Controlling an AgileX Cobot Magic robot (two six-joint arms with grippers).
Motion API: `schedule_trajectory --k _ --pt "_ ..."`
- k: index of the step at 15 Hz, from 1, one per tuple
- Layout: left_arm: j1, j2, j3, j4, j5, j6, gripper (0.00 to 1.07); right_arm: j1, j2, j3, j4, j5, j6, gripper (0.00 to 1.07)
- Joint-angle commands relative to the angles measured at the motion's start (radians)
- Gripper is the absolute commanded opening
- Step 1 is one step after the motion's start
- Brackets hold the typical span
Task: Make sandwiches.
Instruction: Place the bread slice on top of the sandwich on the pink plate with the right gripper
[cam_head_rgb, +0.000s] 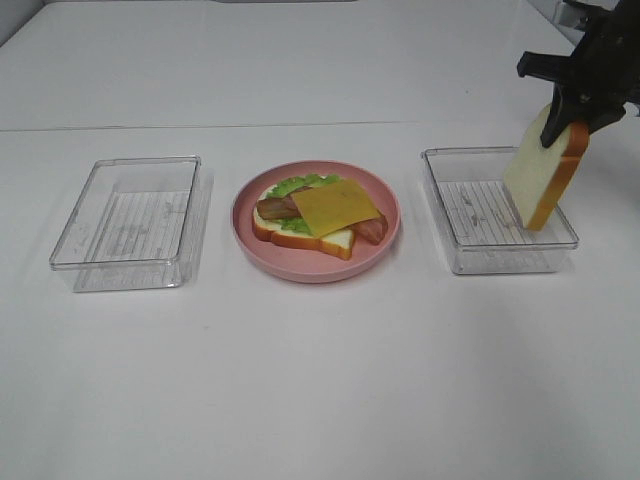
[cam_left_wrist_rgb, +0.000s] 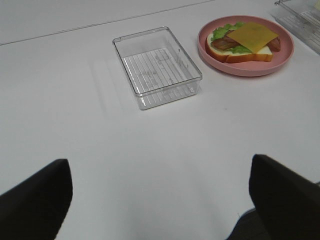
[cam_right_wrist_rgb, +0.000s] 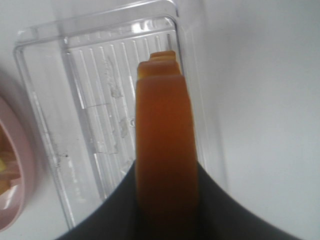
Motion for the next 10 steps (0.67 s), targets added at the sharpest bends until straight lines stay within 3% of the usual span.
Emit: schedule_trajectory --k 1,7,9,10 --pt "0.002 -0.021 0.005 0.004 -0.010 0.001 0.90 0.003 -0.067 0.002 0.084 0.043 -0.009 0.00" --pt "0.002 -0.021 0.005 0.004 -0.010 0.001 0.90 0.032 -0.108 0.039 0.444 0.038 -0.070 0.00" --pt "0.002 -0.021 0.005 0.004 -0.010 0.001 0.90 0.094 -0.108 0.121 0.552 -0.026 -0.111 0.00" --pt "0.002 -0.021 0.005 0.004 -0.010 0.001 0.90 0.170 -0.108 0.220 0.661 -0.149 -0.141 0.00"
